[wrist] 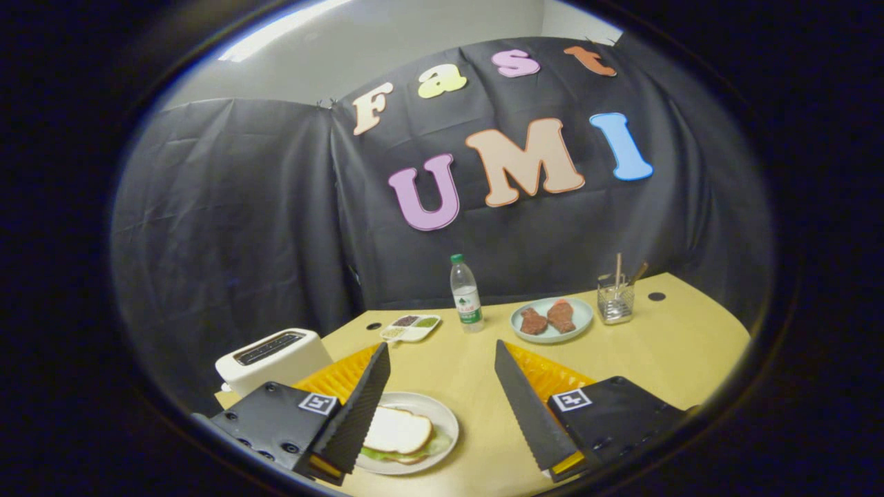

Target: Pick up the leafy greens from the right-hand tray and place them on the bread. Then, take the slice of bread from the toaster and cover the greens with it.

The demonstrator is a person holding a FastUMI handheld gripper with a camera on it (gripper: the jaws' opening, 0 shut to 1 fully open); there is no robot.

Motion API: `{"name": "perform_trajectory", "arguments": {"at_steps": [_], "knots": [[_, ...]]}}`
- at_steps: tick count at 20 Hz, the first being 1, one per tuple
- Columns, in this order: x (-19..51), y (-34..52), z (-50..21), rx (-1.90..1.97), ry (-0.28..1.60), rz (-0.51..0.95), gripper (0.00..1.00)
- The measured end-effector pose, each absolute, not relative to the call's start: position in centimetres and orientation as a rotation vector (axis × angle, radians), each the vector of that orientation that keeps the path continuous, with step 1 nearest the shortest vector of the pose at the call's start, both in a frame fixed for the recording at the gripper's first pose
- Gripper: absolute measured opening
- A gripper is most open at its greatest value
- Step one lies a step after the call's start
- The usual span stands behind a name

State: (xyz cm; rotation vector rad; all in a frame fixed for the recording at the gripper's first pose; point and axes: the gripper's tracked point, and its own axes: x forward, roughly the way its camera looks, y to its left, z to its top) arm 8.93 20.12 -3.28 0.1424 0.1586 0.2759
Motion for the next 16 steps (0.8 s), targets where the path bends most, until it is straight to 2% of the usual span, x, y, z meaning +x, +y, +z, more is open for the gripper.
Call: {"name": "perform_trajectory", "arguments": {"at_steps": [6,10,16], "knots": [[7.0,14.7,0.5,0.008,-0.016,0.142,0.97],[5.2,12.0,0.5,-0.054,-0.048,0.071,0.97],[3.3,8.8,0.7,0.002,-0.075,0.042,0.97]]}}
